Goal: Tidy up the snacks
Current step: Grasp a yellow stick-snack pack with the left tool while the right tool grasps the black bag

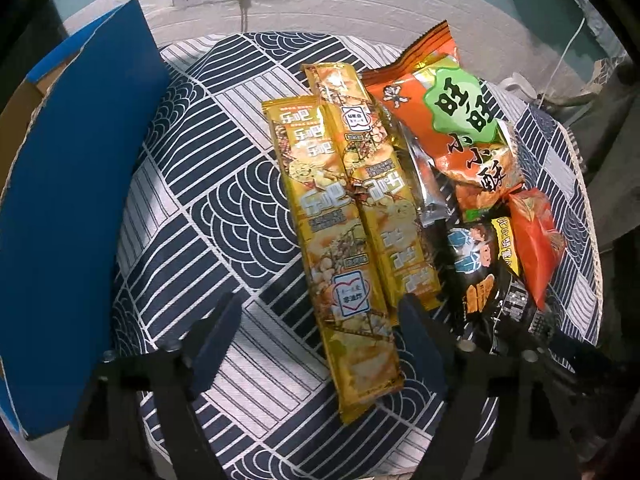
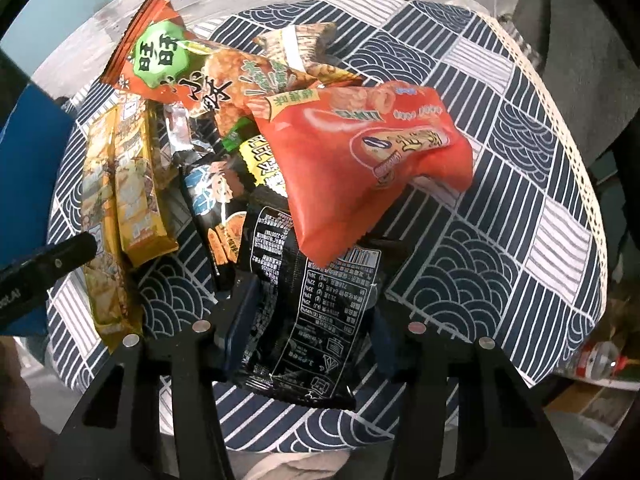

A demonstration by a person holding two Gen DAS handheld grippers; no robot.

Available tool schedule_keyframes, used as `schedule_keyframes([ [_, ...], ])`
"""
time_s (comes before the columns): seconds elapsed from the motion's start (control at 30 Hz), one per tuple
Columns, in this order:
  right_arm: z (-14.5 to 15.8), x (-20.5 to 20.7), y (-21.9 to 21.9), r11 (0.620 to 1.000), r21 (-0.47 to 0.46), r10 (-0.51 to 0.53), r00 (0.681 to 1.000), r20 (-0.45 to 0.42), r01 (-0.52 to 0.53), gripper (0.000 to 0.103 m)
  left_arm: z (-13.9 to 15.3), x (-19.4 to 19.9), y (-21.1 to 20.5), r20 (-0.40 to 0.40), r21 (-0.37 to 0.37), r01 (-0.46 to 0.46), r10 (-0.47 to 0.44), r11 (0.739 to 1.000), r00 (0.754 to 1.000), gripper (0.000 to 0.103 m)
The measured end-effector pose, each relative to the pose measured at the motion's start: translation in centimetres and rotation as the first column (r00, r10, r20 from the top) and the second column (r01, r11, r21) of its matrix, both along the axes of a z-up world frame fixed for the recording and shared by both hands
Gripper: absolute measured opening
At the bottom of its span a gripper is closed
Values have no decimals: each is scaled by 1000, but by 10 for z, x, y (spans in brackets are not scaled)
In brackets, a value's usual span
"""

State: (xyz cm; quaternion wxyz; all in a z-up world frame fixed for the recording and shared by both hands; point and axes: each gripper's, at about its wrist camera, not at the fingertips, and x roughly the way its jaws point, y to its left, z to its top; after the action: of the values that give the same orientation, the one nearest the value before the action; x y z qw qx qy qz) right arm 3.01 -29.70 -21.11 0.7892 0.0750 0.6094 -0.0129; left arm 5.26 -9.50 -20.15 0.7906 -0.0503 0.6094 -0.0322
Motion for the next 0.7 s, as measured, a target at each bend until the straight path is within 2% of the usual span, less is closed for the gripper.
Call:
schedule_keyframes([
  [0.1, -5, 3, -8, 999, 25, -36, 999, -21, 36, 55, -5, 2, -9, -18, 24, 22, -22, 999, 1000, 83],
  [0.17, -5, 2, -10, 998, 38, -50, 998, -24, 51, 68, -9, 3, -14, -28, 41, 35, -34, 999, 999, 83],
  [0.27, -2, 2, -12, 997, 42, -66, 998, -12, 66, 80, -16, 3, -18, -43, 68, 52, -49, 996, 998, 83],
  [0.33, -2, 3, -9, 997, 41, -72, 997, -8, 72, 82, -24, 2, -19, -63, 99, 73, -67, 992, 996, 83],
  [0.43, -5, 9, 0, 998, 24, -63, 998, -18, 63, 82, -29, -1, -17, -66, 86, 87, -82, 993, 994, 82],
  [0.5, -10, 14, 12, 999, -12, -46, 999, -28, 46, 82, -27, -3, -11, -63, 79, 96, -91, 992, 994, 65],
  [0.57, -13, 17, 18, 998, -40, -40, 999, -31, 38, 82, -30, -2, -12, -73, 86, 100, -93, 991, 993, 57],
  [0.6, -16, 19, 22, 997, -65, -33, 999, -38, 31, 82, -30, -4, -7, -76, 86, 93, -87, 992, 993, 54],
  [0.7, -23, 21, 29, 996, -88, -14, 998, -56, 10, 82, -29, -7, 12, -84, 85, 75, -68, 993, 994, 54],
])
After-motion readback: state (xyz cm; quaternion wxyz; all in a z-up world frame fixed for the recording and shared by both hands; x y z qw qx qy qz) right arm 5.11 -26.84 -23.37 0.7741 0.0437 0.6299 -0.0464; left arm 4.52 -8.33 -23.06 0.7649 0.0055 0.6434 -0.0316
